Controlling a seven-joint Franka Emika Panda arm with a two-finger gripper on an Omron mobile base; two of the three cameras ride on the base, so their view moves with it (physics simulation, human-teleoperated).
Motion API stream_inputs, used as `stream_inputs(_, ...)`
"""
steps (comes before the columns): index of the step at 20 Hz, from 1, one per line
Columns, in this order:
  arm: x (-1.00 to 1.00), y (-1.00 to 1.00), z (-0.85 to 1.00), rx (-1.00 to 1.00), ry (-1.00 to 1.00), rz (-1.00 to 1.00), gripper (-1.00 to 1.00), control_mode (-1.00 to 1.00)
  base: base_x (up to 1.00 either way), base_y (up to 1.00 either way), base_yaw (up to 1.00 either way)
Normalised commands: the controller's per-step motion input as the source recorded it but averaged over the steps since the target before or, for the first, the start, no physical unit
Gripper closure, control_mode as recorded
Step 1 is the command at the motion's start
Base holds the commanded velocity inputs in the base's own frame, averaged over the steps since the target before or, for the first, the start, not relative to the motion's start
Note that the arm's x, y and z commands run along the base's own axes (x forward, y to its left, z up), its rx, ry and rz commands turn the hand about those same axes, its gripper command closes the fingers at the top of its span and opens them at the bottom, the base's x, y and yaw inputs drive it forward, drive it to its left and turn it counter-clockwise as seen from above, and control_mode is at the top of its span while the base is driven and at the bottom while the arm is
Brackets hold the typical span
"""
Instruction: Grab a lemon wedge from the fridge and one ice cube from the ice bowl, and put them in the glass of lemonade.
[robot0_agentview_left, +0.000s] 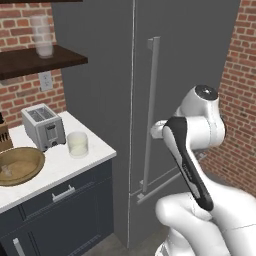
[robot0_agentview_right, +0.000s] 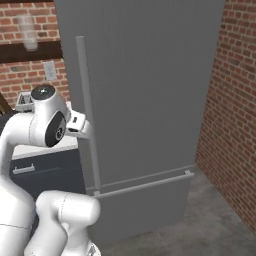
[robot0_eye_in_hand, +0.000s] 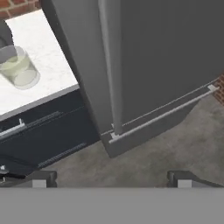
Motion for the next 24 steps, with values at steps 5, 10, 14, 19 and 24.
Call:
stream_inputs(5,0.1,-0.67,0.44,0.0,-0.31,0.39,-1.0,-1.0,0.0,0.0,0.0)
stream_inputs(10,0.28,-0.77,0.22,0.0,-0.07,0.12,-1.0,-1.0,0.0,0.0,0.0)
stream_inputs(14,0.96,-0.05,0.0,-0.04,0.09,-0.14,-1.0,-1.0,0.0,0.0,0.0)
stream_inputs(19,0.92,0.05,-0.09,-0.01,0.01,-0.06,-1.0,-1.0,0.0,0.0,0.0)
stream_inputs(24,0.98,0.43,-0.19,0.01,-0.04,-0.01,-1.0,-1.0,0.0,0.0,0.0)
